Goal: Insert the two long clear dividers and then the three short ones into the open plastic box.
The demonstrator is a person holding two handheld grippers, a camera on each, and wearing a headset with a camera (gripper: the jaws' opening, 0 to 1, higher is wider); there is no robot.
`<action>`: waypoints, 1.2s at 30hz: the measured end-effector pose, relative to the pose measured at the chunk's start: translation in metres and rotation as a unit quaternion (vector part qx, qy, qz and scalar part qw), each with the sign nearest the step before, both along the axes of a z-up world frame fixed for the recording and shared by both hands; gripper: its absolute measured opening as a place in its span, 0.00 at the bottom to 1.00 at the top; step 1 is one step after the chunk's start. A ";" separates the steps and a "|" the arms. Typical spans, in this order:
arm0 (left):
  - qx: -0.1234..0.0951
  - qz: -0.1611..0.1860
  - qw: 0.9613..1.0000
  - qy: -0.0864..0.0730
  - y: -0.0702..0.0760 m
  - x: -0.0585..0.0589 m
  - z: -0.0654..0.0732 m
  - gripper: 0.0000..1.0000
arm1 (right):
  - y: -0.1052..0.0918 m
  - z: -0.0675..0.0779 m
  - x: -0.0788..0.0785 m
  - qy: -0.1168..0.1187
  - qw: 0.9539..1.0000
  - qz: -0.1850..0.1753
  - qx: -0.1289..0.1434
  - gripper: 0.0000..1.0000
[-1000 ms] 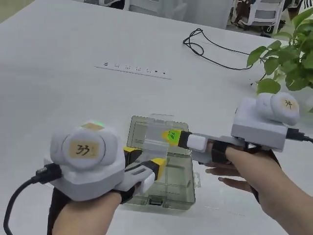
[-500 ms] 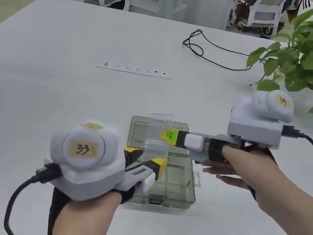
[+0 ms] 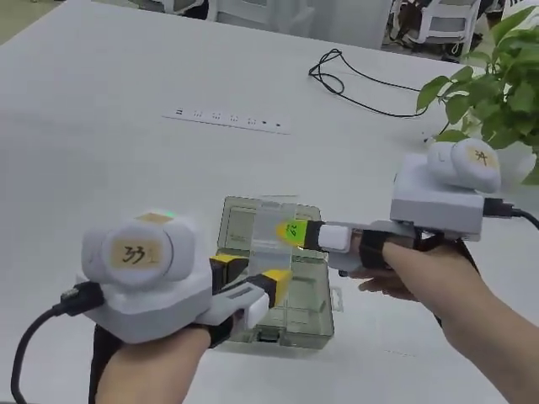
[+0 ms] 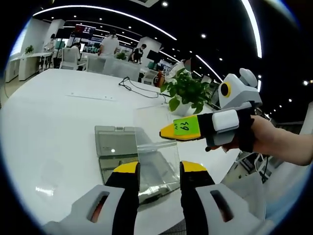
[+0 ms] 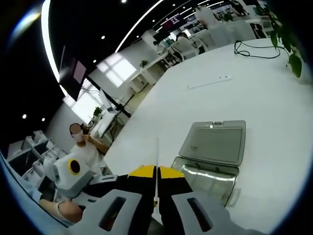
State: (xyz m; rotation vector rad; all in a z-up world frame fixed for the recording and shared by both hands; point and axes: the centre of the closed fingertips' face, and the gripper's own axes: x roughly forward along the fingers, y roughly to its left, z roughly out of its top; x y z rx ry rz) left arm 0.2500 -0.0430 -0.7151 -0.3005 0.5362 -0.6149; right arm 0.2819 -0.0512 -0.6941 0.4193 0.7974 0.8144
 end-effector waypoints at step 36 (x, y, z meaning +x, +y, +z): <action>0.090 -0.222 0.962 -0.133 0.008 -0.019 -0.011 0.64 | -0.020 -0.012 0.003 0.094 0.991 -0.038 -0.086 0.01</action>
